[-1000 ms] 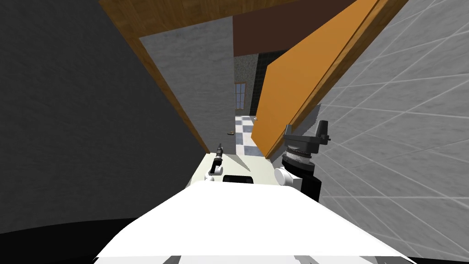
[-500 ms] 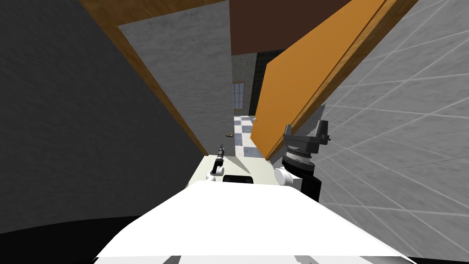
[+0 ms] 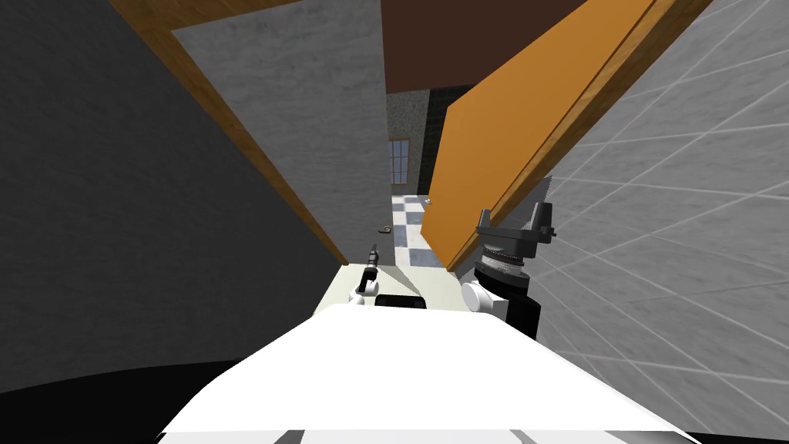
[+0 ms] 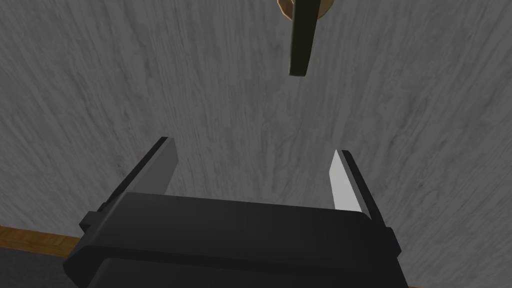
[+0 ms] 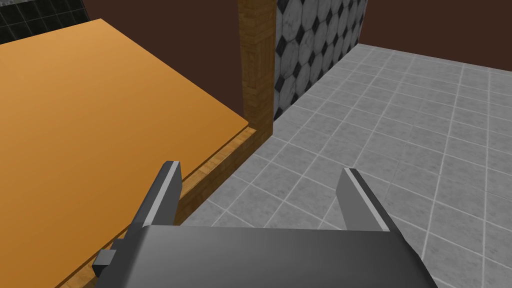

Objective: Push the door open

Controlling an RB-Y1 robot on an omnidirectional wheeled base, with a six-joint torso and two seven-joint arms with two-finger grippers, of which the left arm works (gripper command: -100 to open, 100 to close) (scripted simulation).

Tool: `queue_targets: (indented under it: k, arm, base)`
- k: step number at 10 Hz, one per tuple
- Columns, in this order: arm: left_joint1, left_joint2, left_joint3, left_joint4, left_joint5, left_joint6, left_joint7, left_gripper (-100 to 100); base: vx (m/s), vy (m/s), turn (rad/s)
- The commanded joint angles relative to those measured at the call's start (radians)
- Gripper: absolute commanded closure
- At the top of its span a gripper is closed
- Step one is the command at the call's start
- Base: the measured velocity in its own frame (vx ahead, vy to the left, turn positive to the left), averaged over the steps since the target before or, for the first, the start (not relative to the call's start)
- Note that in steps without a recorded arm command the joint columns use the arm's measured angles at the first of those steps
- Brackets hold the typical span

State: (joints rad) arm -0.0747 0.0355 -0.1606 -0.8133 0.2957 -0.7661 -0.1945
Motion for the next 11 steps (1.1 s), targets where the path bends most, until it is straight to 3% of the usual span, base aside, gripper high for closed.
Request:
queue_targets:
  k: [1, 3, 6, 7, 8, 11]
  arm:
    - [-0.013, -0.004, -0.003, 0.029, 0.003, -0.007, 0.001, -100]
    - [-0.038, -0.018, -0.010, 0.089, 0.011, -0.019, 0.000, -100]
    - [-0.061, -0.034, -0.016, 0.143, 0.018, -0.029, -0.001, -100]
    - [-0.059, -0.028, -0.015, 0.139, 0.016, -0.030, 0.003, -100]
    - [-0.064, -0.008, -0.012, 0.145, 0.017, -0.031, 0.004, -100]
    - [-0.068, 0.005, -0.005, 0.150, 0.018, -0.028, 0.006, -100]
  base:
    - [0.082, 0.007, -0.028]
    - [0.130, 0.011, -0.043]
    - [0.124, 0.009, -0.036]
    - [0.048, 0.002, -0.005]
    - [0.100, -0.016, -0.030]
    - [0.175, -0.004, -0.014]
